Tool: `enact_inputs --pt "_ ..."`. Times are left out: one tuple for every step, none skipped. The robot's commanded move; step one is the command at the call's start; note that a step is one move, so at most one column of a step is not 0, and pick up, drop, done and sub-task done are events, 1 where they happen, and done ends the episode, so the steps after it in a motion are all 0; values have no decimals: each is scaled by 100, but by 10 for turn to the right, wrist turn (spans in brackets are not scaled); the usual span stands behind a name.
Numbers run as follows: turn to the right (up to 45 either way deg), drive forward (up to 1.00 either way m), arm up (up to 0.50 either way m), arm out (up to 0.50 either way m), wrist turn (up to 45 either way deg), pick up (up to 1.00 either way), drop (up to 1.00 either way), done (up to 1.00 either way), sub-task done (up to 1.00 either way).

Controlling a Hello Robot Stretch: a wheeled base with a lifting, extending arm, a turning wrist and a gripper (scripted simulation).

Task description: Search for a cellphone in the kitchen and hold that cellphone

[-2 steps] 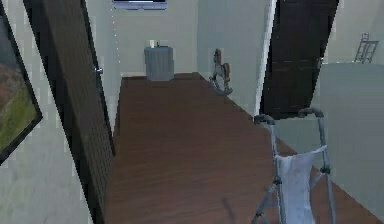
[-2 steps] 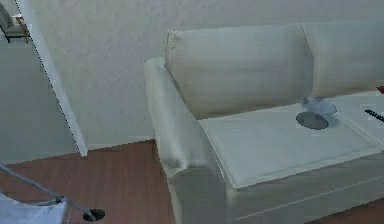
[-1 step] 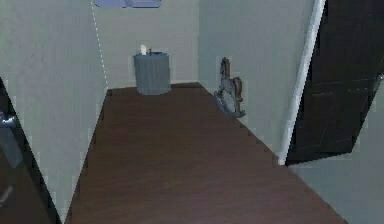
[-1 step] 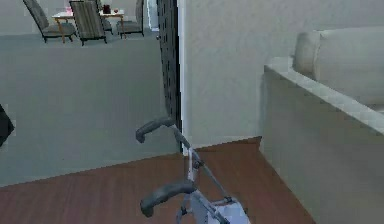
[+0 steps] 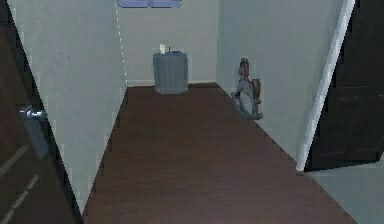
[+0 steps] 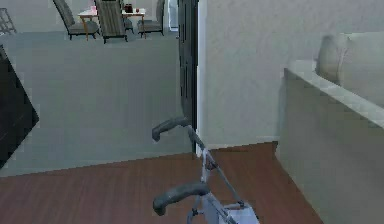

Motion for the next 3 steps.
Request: enact_inputs --pt "0 10 0 0 0 0 0 0 0" --pt "270 0 0 0 0 0 0 0 0" --pt "0 30 0 0 0 0 0 0 0"
